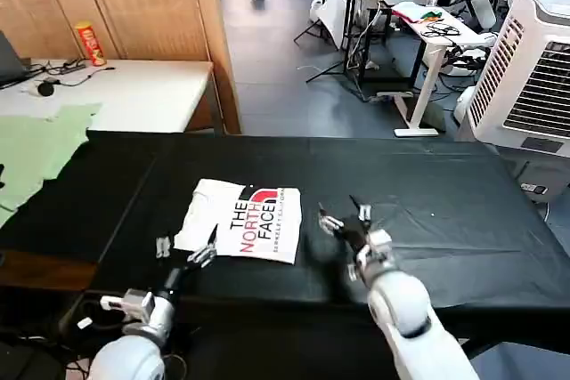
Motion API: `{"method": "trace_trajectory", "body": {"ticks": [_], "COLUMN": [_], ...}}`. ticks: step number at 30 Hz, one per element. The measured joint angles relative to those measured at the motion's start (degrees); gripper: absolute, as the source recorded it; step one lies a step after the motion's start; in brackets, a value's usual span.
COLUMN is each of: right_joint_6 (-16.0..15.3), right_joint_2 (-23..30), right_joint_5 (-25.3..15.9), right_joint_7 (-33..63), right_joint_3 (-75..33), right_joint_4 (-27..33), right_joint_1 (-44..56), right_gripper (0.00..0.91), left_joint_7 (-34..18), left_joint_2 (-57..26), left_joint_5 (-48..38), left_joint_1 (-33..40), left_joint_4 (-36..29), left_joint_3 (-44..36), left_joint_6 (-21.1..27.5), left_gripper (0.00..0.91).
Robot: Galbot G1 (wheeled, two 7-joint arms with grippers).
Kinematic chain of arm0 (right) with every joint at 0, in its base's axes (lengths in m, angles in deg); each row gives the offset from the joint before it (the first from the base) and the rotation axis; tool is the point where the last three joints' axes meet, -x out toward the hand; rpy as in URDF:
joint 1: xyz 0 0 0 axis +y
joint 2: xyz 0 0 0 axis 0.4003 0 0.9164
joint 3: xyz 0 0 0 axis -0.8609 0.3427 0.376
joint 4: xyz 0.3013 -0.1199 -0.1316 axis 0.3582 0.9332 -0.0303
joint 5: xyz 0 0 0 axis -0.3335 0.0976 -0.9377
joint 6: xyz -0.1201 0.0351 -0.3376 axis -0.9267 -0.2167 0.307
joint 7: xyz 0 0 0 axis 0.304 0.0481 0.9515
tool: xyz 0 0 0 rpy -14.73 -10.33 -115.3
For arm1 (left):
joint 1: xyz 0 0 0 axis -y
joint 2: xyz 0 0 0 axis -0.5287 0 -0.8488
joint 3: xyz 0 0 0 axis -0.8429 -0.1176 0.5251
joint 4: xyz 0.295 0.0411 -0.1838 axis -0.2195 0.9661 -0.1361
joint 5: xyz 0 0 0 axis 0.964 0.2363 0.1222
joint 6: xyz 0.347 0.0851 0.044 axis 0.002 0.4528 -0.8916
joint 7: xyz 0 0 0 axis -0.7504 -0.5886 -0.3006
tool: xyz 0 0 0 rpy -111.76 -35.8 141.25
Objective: Fold and organize the clothes.
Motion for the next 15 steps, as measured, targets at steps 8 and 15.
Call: {"method": "trace_trajectory", "body": {"ticks": [8, 15], "right_joint_6": [11.7, 15.2], "right_joint_2": [0.7, 1.1], "right_joint_5": [-7.4, -7.5], "right_joint_7": [2.6, 4.4], "right_joint_3": [-4.0, -8.1], "right_joint_4": [-10.0, -16.7], "right_joint_1": [19.4, 32.8], "right_gripper": [0.878, 0.878], "left_joint_7": [-1.5, -1.5], "left_joint_2": [-0.6, -0.6], "left_joint_5": [-1.4, -2.7], "left_joint_1": [-6.9, -16.7], "left_joint_4": [-3.7, -6.0], "left_joint_3": [3.9, 8.2], "left_joint_6": [-0.9, -3.4], "left_gripper": [0.878, 0.878]}}
